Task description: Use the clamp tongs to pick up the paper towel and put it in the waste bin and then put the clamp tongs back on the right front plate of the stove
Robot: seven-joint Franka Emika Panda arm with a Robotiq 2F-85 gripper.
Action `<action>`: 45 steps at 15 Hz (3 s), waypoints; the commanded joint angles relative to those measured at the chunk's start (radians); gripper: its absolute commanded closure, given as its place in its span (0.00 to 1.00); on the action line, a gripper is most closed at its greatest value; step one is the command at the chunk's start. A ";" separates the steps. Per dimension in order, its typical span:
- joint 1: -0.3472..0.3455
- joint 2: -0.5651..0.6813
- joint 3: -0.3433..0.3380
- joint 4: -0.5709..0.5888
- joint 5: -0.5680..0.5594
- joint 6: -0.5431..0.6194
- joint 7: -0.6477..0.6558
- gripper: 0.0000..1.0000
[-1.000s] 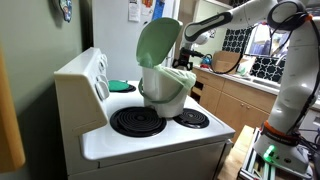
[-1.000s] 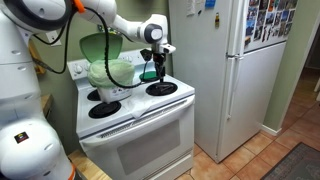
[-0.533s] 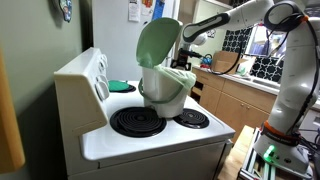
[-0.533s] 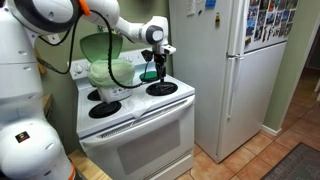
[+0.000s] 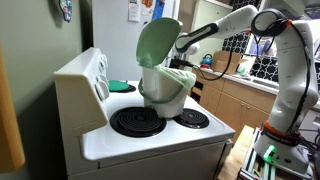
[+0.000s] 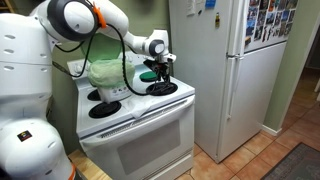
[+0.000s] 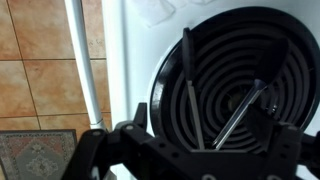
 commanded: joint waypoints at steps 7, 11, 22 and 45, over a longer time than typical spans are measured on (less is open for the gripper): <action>0.029 0.156 -0.005 0.106 0.046 0.131 0.019 0.00; 0.029 0.187 0.006 0.141 0.082 0.125 0.007 0.00; 0.038 0.225 -0.006 0.191 0.068 0.031 0.026 0.12; 0.107 0.188 -0.035 0.180 -0.034 -0.087 0.111 0.76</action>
